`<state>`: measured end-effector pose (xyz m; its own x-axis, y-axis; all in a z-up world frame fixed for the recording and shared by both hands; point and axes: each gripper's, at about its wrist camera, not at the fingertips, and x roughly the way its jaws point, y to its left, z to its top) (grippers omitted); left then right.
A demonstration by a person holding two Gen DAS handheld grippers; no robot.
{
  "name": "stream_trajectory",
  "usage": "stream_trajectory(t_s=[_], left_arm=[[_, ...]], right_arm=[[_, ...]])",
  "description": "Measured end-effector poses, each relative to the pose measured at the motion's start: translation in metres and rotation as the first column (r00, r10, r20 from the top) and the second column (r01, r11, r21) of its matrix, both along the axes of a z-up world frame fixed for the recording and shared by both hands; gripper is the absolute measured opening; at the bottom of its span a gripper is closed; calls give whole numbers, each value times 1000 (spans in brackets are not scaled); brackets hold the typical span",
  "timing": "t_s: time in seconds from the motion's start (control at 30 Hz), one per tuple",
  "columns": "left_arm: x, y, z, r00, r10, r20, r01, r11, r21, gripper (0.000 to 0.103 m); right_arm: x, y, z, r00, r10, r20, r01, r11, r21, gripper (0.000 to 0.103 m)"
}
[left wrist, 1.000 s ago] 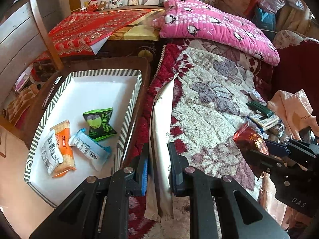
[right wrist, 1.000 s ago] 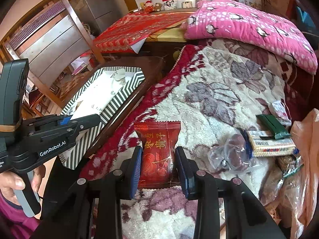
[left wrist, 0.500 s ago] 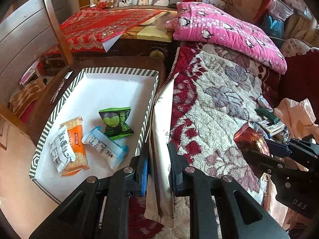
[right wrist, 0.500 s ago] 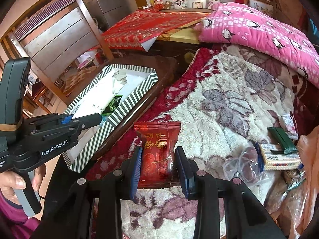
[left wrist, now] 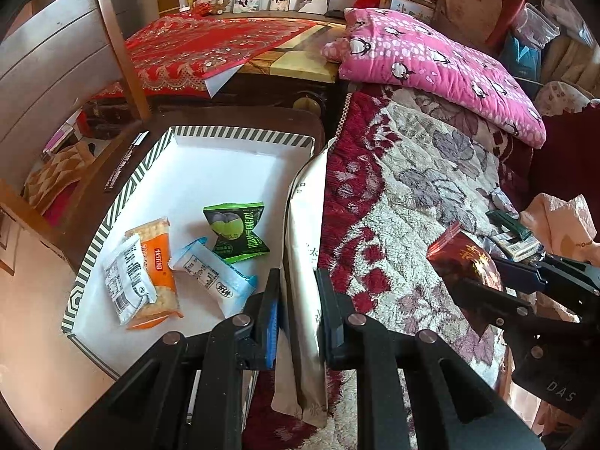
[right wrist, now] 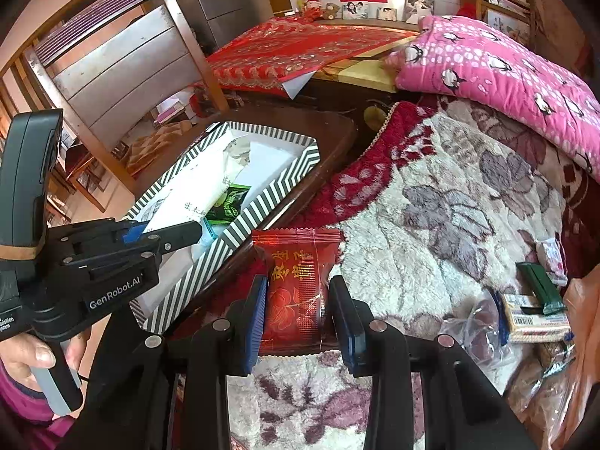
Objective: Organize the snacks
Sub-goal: 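Carry the white stick packet with the left gripper while the right gripper carries the red packet over the tray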
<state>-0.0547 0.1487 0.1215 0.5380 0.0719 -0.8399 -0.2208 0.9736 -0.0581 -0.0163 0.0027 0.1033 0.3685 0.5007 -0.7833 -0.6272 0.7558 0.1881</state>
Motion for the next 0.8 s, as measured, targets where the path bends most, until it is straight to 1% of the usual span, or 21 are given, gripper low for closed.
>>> stream_trajectory(t_s=[0.33, 0.6, 0.8], left_arm=[[-4, 19, 5, 999, 40, 10, -40, 999, -3, 17], [-8, 45, 8, 995, 100, 16, -100, 995, -2, 17], [-14, 68, 4, 989, 149, 8, -148, 989, -5, 17]], right_arm=[[2, 25, 6, 999, 38, 24, -37, 999, -18, 36], [2, 46, 4, 996, 81, 32, -80, 996, -43, 36], [2, 62, 3, 993, 116, 29, -114, 992, -56, 36]])
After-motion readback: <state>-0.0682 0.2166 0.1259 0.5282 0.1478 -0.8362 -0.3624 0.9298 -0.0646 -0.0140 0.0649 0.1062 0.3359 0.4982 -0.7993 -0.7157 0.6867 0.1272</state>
